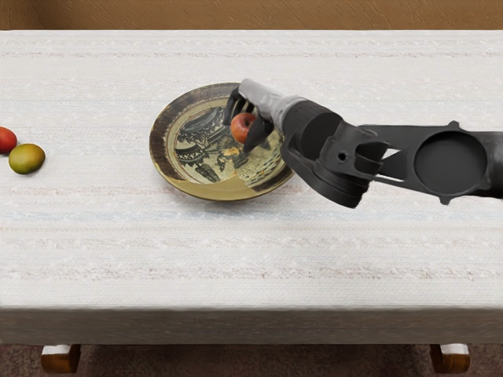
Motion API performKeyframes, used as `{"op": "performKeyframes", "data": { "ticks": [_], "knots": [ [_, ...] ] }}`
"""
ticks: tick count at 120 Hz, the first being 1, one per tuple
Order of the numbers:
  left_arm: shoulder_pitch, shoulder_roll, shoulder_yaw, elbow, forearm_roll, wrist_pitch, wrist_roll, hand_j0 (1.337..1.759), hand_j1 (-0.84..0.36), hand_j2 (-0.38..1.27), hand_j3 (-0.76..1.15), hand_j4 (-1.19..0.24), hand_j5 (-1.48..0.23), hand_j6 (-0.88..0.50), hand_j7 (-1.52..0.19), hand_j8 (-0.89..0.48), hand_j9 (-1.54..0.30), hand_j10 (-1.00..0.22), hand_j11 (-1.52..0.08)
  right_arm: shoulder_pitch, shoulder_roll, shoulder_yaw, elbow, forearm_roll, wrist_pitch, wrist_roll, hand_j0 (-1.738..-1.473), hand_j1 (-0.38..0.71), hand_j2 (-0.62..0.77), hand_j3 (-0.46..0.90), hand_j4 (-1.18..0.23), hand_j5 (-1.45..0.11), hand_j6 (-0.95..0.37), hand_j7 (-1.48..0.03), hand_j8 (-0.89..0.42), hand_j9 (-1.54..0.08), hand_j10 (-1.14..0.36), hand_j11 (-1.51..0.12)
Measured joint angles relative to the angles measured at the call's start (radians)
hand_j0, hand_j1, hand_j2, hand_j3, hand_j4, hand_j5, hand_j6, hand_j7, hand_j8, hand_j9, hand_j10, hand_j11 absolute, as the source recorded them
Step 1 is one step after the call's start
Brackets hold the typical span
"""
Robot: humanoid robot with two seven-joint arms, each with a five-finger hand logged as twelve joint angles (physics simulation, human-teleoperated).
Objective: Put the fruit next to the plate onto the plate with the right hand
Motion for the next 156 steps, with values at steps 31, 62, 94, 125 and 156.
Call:
{"op": "performKeyframes", "data": {
  "ticks": [31, 62, 94, 125, 156],
  "knots": [
    [0.0, 0.0, 0.0, 0.0, 0.0, 0.0, 0.0, 1.658, 0.35, 0.0, 0.0, 0.0, 0.0, 0.0, 0.0, 0.0, 0.0, 0.0, 0.0, 0.007, 0.175, 0.01, -0.257, 0.016, 0.084, 0.0, -1.65, 0.3, 0.27, 0.0, -0.74, -1.11, -0.47, -1.02, -0.34, -1.1, -0.56, -1.11],
    [0.0, 0.0, 0.0, 0.0, 0.0, 0.0, 0.0, 1.658, 0.35, 0.0, 0.0, 0.0, 0.0, 0.0, 0.0, 0.0, 0.0, 0.0, 0.0, -0.032, 0.224, 0.012, -0.34, 0.009, 0.102, -0.001, -1.652, 0.06, 0.15, 0.0, -0.5, -0.71, -0.31, -0.68, -0.23, -0.72, -0.38, -0.72],
    [0.0, 0.0, 0.0, 0.0, 0.0, 0.0, 0.0, 1.658, 0.35, 0.0, 0.0, 0.0, 0.0, 0.0, 0.0, 0.0, 0.0, 0.0, 0.0, -0.012, 0.226, 0.055, -0.331, 0.116, 0.114, -0.002, -1.656, -0.24, 0.04, 0.0, -0.14, -0.19, -0.09, -0.18, -0.06, -0.19, -0.1, -0.2],
    [0.0, 0.0, 0.0, 0.0, 0.0, 0.0, 0.0, 1.658, 0.35, 0.0, 0.0, 0.0, 0.0, 0.0, 0.0, 0.0, 0.0, 0.0, 0.0, 0.01, 0.221, 0.333, -0.293, 0.635, 0.577, -0.002, -1.658, -0.32, 0.01, 0.0, -0.04, -0.05, -0.03, -0.05, -0.02, -0.05, -0.03, -0.06],
    [0.0, 0.0, 0.0, 0.0, 0.0, 0.0, 0.0, 1.658, 0.35, 0.0, 0.0, 0.0, 0.0, 0.0, 0.0, 0.0, 0.0, 0.0, 0.0, -0.339, -0.141, 0.445, -0.18, 1.108, 1.003, -0.002, -1.658, -0.34, 0.0, 0.0, -0.01, -0.02, -0.01, -0.01, -0.01, -0.02, -0.01, -0.02]
  ]
}}
